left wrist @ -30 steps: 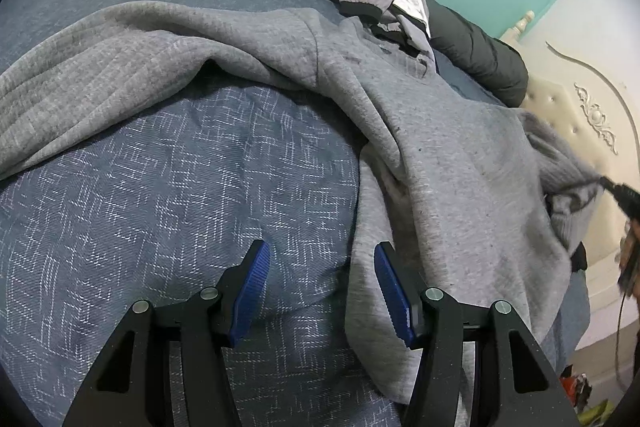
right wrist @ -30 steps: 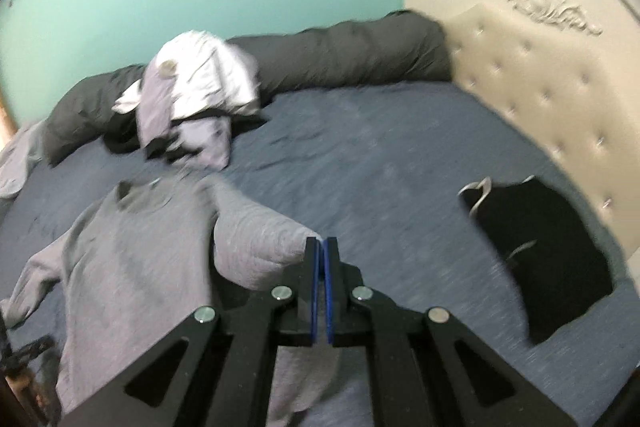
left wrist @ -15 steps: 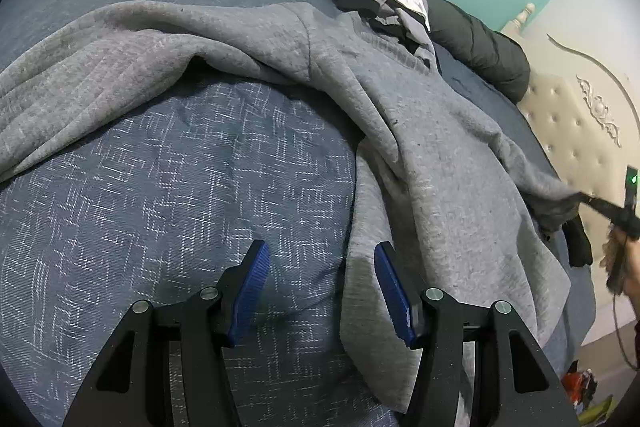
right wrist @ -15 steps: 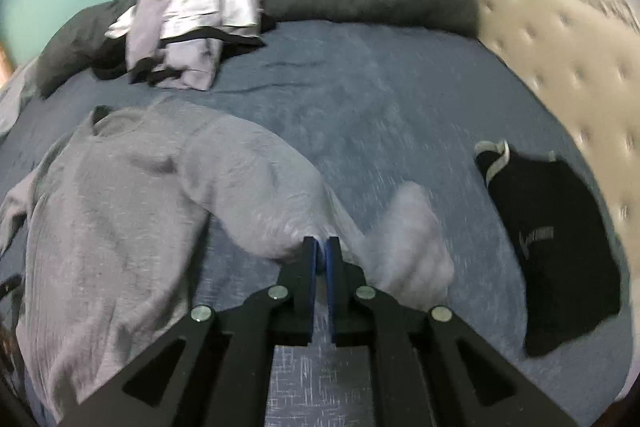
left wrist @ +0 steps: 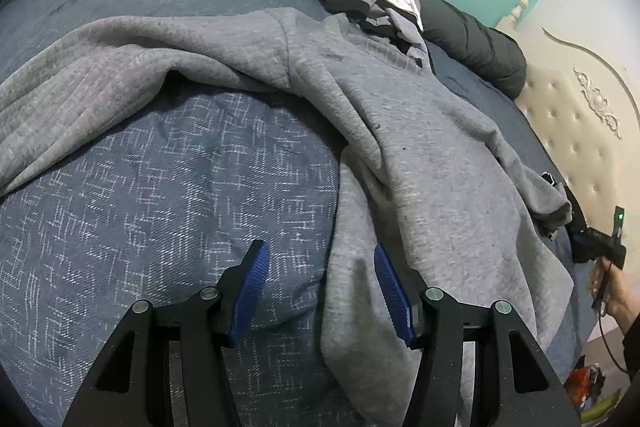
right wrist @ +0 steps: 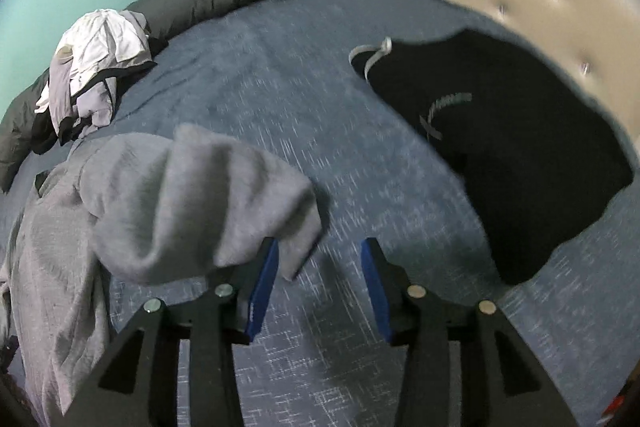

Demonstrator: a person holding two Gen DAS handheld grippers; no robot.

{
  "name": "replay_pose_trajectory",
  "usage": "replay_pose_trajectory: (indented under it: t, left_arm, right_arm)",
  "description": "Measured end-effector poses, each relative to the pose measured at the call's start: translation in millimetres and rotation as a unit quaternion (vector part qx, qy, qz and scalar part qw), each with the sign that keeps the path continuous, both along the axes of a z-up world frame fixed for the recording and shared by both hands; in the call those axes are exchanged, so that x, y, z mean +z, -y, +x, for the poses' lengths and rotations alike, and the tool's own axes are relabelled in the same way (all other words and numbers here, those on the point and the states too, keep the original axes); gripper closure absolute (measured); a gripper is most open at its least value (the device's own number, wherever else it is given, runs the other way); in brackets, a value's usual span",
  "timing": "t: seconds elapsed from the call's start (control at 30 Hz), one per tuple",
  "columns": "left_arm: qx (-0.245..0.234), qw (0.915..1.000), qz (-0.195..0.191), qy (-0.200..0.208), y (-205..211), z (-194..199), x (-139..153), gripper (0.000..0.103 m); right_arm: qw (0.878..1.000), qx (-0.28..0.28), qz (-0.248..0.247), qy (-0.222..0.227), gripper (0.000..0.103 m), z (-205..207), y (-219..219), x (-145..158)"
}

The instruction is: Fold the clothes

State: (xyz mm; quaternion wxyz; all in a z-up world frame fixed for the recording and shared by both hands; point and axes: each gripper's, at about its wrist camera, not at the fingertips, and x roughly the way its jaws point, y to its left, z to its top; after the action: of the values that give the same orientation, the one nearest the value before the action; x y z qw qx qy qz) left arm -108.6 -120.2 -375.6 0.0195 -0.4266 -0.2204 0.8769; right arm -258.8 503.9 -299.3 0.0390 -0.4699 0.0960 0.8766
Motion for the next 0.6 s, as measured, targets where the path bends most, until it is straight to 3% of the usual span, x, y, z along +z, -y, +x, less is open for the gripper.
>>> replay_pose_trajectory:
  t: [0.1, 0.17, 0.43, 0.53, 0.6]
  left_arm:
    - [0.000, 1.0000, -0.003, -0.001, -2.2, -2.0, -0.9, 0.044]
    - [0.000, 1.0000, -0.006, -0.002, -3.7, -4.0, -1.7, 0.044]
    - [0.000, 0.9999, -0.016, -0.005, -6.0, -9.4, -3.6, 0.044]
    - [0.002, 0.9998, -0.019, -0.008, -7.0, -9.8, -3.6, 0.044]
    - [0.002, 0.9997, -0.021, -0.010, -7.8, -9.8, -3.4, 0.044]
  right_arm:
    - [1.000, 0.001, -0.022, -0.001, 0.058, -4.2, -1.6, -10.3]
    - [1.000, 0.003, -0.030, 0.000, 0.051, -7.7, -1.2, -16.4]
    - [0.999, 0.025, -0.030, 0.015, 0.053, -24.0, 14.0, -38.5]
    - [0.999, 0.045, -0.022, 0.014, 0.087, -27.7, 21.1, -41.0]
    - [0.999, 0.050, -0.014, 0.009, 0.095, -28.1, 22.8, -39.1]
